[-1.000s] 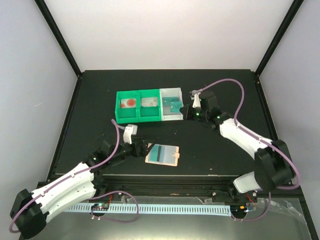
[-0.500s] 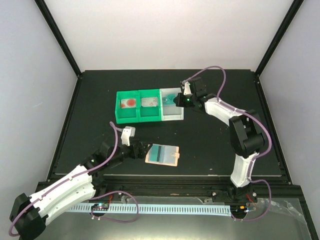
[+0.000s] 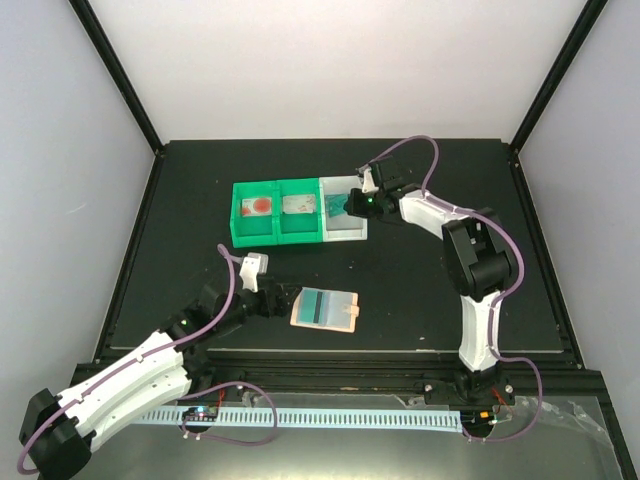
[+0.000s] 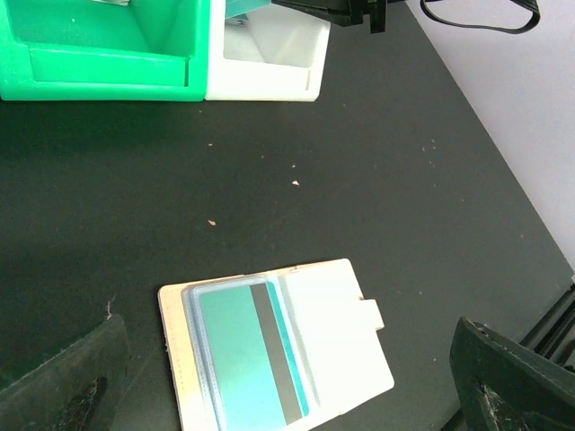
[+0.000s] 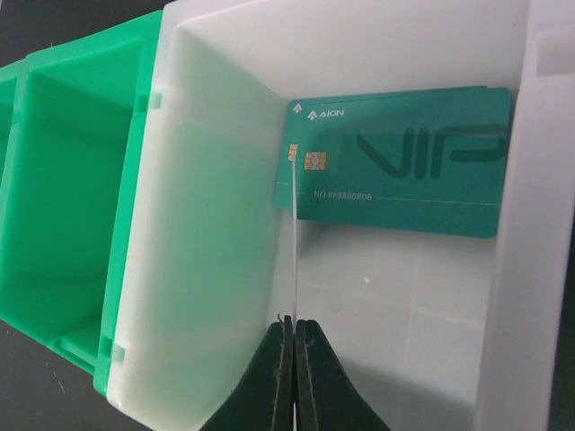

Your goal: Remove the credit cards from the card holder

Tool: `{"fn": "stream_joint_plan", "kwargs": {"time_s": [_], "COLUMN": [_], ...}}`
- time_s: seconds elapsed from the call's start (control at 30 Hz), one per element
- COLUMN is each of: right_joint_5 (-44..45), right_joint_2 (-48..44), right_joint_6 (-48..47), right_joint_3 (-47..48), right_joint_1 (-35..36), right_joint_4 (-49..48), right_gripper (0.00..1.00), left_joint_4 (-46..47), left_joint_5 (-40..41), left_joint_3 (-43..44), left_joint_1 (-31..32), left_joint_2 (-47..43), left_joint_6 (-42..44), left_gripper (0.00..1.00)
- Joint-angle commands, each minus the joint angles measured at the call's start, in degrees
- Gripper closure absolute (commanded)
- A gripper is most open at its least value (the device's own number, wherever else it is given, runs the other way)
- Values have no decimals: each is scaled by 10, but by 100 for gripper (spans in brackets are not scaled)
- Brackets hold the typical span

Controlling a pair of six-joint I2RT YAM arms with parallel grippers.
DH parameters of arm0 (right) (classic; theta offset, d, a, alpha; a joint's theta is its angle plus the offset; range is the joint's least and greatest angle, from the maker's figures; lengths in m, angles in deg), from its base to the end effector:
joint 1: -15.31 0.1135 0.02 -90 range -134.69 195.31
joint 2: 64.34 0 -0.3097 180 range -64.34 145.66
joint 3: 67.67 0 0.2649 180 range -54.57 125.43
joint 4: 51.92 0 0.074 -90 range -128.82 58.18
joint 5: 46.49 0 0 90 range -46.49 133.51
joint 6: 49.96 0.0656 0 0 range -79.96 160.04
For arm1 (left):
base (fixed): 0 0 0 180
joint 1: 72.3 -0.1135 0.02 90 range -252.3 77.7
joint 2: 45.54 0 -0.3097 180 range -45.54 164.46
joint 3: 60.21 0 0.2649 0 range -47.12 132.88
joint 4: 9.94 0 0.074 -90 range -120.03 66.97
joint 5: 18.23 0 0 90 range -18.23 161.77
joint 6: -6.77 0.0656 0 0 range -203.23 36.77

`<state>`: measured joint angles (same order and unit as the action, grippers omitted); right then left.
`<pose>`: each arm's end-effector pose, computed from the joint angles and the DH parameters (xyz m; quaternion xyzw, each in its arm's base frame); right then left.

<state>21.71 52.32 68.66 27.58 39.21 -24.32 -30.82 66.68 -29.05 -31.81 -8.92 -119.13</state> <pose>0.4418 0.2224 0.1917 -0.0283 0.9217 0.3110 0.2300 0.1179 -0.1083 0.2112 0.0574 0.8472 -0.3554 0.3908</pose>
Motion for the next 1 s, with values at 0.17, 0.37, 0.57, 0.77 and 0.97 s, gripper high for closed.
{"fn": "stream_joint_plan", "kwargs": {"time_s": [0.17,0.37,0.57,0.77,0.97], "right_joint_5": [-16,-16,-10,-14,-13], "right_joint_2": [25,40,46,63,76], "right_joint_6": [12,8,13,13,14], "right_joint_3": [33,54,53,65,72], "right_joint_1": [-4,-5,-8,-14,-17], "right_joint_4": [7,15,3,7,4], "right_gripper": [99,99,99,99,98], "left_joint_4": [-19,-20,-22,-23,-22], "left_joint_5": [19,18,21,22,21], "left_joint_3": [7,7,9,9,8], "left_joint_1": [-4,-3,-3,-4,-4], "left_joint_2": [-7,-4,-4,-3,-2], "left_joint_6": [13,13,12,12,14], "left_gripper": [1,1,1,1,1]}}
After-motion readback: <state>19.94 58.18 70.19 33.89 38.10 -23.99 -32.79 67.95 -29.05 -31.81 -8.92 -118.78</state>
